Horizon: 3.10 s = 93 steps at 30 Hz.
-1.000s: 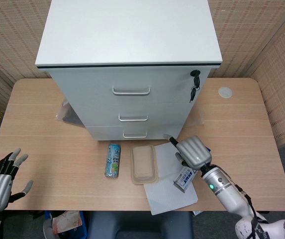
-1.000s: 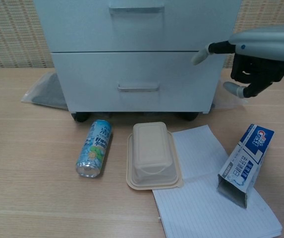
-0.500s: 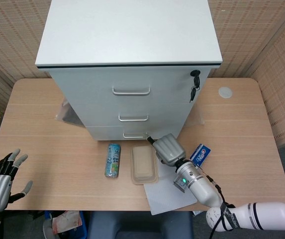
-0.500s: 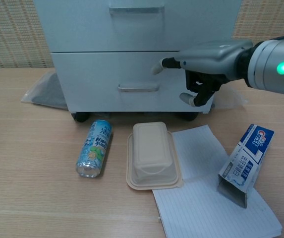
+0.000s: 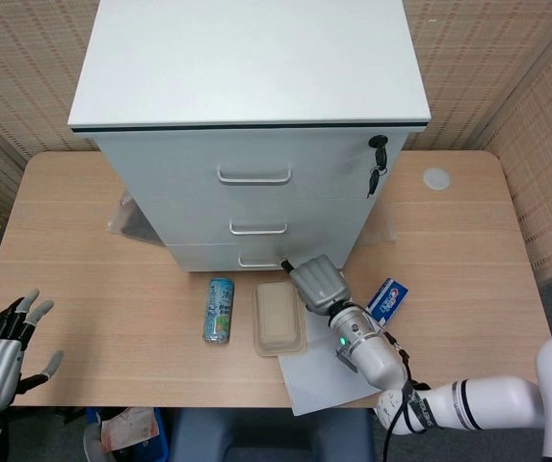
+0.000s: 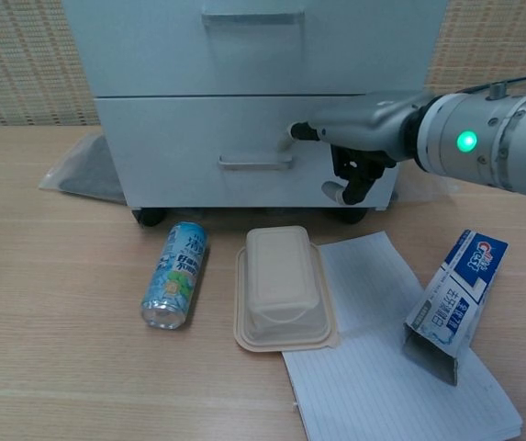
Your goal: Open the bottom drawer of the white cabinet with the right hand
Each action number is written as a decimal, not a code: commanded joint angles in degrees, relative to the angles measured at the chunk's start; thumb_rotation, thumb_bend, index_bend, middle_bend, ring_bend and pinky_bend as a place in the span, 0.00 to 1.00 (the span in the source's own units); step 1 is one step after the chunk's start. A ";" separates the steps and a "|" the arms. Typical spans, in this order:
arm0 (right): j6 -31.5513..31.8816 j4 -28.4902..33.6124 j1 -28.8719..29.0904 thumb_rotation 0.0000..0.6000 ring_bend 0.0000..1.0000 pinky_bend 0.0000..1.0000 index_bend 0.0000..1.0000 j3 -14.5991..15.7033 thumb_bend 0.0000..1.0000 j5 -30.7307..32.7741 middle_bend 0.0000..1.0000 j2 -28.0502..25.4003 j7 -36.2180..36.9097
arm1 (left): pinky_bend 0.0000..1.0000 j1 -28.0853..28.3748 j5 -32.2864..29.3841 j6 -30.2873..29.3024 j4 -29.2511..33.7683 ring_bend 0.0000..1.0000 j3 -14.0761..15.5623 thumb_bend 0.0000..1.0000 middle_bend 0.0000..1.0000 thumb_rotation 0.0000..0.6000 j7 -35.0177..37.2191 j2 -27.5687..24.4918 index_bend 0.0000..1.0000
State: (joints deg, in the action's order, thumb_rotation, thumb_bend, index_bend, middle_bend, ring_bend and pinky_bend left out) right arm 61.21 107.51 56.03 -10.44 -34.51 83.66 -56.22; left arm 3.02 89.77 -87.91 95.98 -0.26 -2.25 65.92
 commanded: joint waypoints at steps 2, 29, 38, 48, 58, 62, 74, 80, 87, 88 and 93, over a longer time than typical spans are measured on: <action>-0.19 -0.76 0.93 1.00 0.93 0.73 0.08 0.58 0.47 1.03 0.92 0.50 0.44 | 0.11 0.05 0.00 0.11 -0.08 0.06 0.02 0.31 0.05 1.00 0.05 0.11 0.13; 0.67 1.98 3.39 1.00 0.93 0.73 0.08 6.33 0.47 -1.68 0.92 0.56 2.56 | 0.11 0.35 0.08 1.09 -0.43 0.06 0.32 0.31 0.05 1.00 0.33 0.87 0.13; 2.80 6.26 3.32 1.00 0.93 0.73 0.08 8.53 0.47 -4.24 0.92 0.06 1.30 | 0.11 0.42 -0.02 1.11 -0.85 0.06 0.22 0.31 0.05 1.00 0.70 1.07 0.13; 5.04 9.75 3.14 1.00 0.93 0.73 0.08 10.55 0.47 -4.82 0.92 -0.25 -0.83 | 0.11 0.40 0.04 1.03 -1.15 0.06 0.28 0.31 0.05 1.00 1.07 1.26 0.13; 5.96 11.68 3.08 1.00 0.93 0.73 0.08 12.07 0.47 -5.12 0.92 -0.27 -2.17 | 0.11 0.38 0.22 0.83 -1.15 0.06 0.27 0.31 0.05 1.00 0.93 1.19 0.13; 6.44 12.98 2.98 1.00 0.93 0.73 0.08 12.54 0.47 -5.80 0.92 -0.39 -2.54 | 0.11 0.42 0.27 0.87 -1.09 0.06 0.28 0.31 0.05 1.00 0.79 1.24 0.13; 7.38 16.95 2.64 1.00 0.93 0.73 0.08 14.59 0.47 -7.50 0.92 -0.95 -4.09 | 0.11 0.25 0.14 0.70 -1.12 0.06 0.32 0.31 0.05 1.00 0.75 0.97 0.13; 7.77 18.76 2.21 1.00 0.93 0.73 0.08 15.78 0.47 -9.28 0.92 -1.26 -4.57 | 0.11 0.15 0.11 0.54 -0.98 0.06 0.29 0.31 0.05 1.00 0.61 0.78 0.13; 7.30 21.34 1.69 1.00 0.93 0.73 0.08 17.24 0.47 -10.97 0.92 -2.39 -4.28 | 0.11 0.19 0.15 0.60 -0.75 0.06 0.30 0.31 0.05 1.00 0.34 0.74 0.13; 7.55 21.57 1.52 1.00 0.93 0.73 0.08 17.48 0.47 -11.51 0.92 -2.53 -4.39 | 0.11 0.18 0.17 0.58 -0.73 0.06 0.29 0.31 0.05 1.00 0.33 0.72 0.13; 9.17 23.11 0.02 1.00 0.93 0.73 0.08 18.68 0.47 -14.85 0.92 -3.92 -3.97 | 0.11 0.10 0.30 0.37 -0.61 0.06 0.30 0.31 0.05 1.00 0.35 0.58 0.13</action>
State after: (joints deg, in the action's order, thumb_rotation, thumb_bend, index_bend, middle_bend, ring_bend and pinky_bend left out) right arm 69.71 130.05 56.66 7.74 -48.25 80.34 -60.36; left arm 3.13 90.07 -87.55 95.36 0.04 -1.90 66.50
